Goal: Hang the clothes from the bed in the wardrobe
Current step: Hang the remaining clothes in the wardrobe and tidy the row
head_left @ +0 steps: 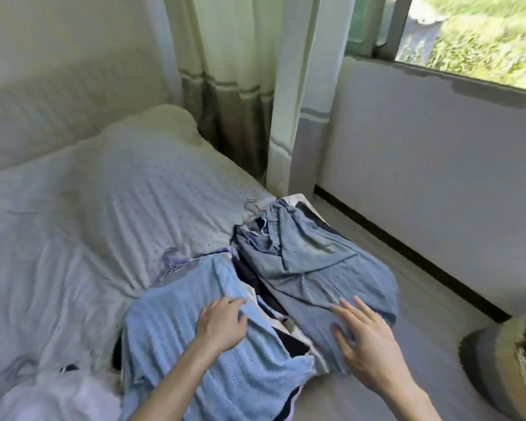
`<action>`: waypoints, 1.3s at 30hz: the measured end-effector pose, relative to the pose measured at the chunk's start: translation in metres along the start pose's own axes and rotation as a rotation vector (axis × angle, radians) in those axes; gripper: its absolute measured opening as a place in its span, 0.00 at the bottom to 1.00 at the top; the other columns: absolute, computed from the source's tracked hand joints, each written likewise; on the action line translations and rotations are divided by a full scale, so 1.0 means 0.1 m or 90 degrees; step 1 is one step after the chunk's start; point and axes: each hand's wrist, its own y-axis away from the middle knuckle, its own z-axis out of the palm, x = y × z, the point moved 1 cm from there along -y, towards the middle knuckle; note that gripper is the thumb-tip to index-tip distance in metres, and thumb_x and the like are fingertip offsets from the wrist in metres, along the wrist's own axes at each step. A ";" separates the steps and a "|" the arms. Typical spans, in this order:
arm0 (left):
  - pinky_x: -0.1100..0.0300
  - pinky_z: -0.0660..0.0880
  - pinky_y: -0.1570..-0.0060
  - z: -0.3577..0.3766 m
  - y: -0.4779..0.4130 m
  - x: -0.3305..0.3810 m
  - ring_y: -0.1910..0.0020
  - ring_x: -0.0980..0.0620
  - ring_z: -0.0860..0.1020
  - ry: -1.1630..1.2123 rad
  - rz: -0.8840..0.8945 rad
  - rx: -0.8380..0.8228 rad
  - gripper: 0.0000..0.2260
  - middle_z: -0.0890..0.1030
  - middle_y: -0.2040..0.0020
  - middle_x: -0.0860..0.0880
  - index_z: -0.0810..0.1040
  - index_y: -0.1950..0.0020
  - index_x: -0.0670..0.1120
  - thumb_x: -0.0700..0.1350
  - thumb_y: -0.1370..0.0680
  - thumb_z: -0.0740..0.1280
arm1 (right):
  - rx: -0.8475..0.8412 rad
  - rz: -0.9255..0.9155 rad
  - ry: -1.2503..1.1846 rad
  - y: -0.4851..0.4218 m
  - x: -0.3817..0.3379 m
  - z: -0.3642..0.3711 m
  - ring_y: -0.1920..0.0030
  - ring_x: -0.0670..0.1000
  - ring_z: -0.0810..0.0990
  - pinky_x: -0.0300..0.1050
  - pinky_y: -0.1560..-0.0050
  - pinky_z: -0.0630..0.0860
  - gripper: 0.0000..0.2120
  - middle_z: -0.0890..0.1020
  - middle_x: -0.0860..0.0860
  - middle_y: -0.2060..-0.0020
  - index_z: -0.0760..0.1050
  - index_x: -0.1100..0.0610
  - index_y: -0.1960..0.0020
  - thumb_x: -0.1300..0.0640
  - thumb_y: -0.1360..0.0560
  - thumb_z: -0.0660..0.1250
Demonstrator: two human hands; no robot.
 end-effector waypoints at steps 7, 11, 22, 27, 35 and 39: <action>0.50 0.61 0.27 0.12 0.00 -0.06 0.27 0.51 0.66 0.072 -0.112 -0.005 0.22 0.69 0.27 0.54 0.65 0.23 0.54 0.53 0.18 0.58 | -0.082 -0.130 0.057 -0.50 0.01 -0.03 0.20 0.47 0.54 0.50 0.23 0.57 0.21 0.66 0.42 0.24 0.67 0.40 0.26 0.41 0.18 0.56; 0.50 0.63 0.28 0.18 -0.16 -0.06 0.28 0.50 0.68 0.102 -0.152 -0.010 0.22 0.70 0.27 0.53 0.66 0.24 0.53 0.52 0.18 0.59 | -0.136 -0.184 0.129 -0.87 0.03 -0.01 0.20 0.50 0.54 0.51 0.23 0.56 0.22 0.65 0.43 0.23 0.65 0.41 0.24 0.41 0.18 0.52; 0.51 0.65 0.30 0.51 -1.80 -0.55 0.29 0.48 0.69 0.145 -0.183 -0.136 0.22 0.69 0.27 0.50 0.66 0.24 0.53 0.51 0.19 0.59 | -0.315 -0.128 0.236 -2.46 -0.02 0.77 0.20 0.50 0.51 0.49 0.23 0.53 0.24 0.61 0.44 0.22 0.59 0.43 0.22 0.44 0.17 0.51; 0.50 0.70 0.34 0.70 -3.05 -0.97 0.30 0.46 0.70 0.166 -0.197 -0.153 0.21 0.68 0.27 0.49 0.67 0.26 0.52 0.49 0.20 0.60 | -0.427 -0.044 0.265 -3.36 0.11 1.50 0.19 0.53 0.45 0.54 0.21 0.48 0.27 0.49 0.49 0.19 0.50 0.42 0.20 0.43 0.17 0.50; 0.49 0.62 0.26 0.95 -4.49 -1.33 0.25 0.40 0.64 0.351 -0.246 -0.106 0.31 0.64 0.24 0.40 0.58 0.21 0.43 0.55 0.19 0.63 | -0.425 0.028 0.285 -3.96 0.49 2.31 0.20 0.54 0.40 0.61 0.25 0.51 0.30 0.39 0.47 0.20 0.37 0.37 0.21 0.36 0.20 0.44; 0.46 0.65 0.29 1.10 -4.89 -1.36 0.26 0.40 0.64 0.343 -0.273 -0.126 0.32 0.64 0.24 0.41 0.58 0.21 0.46 0.54 0.21 0.64 | -0.451 0.057 0.247 -3.97 0.64 2.52 0.21 0.52 0.35 0.65 0.24 0.48 0.31 0.35 0.45 0.21 0.35 0.35 0.22 0.37 0.19 0.49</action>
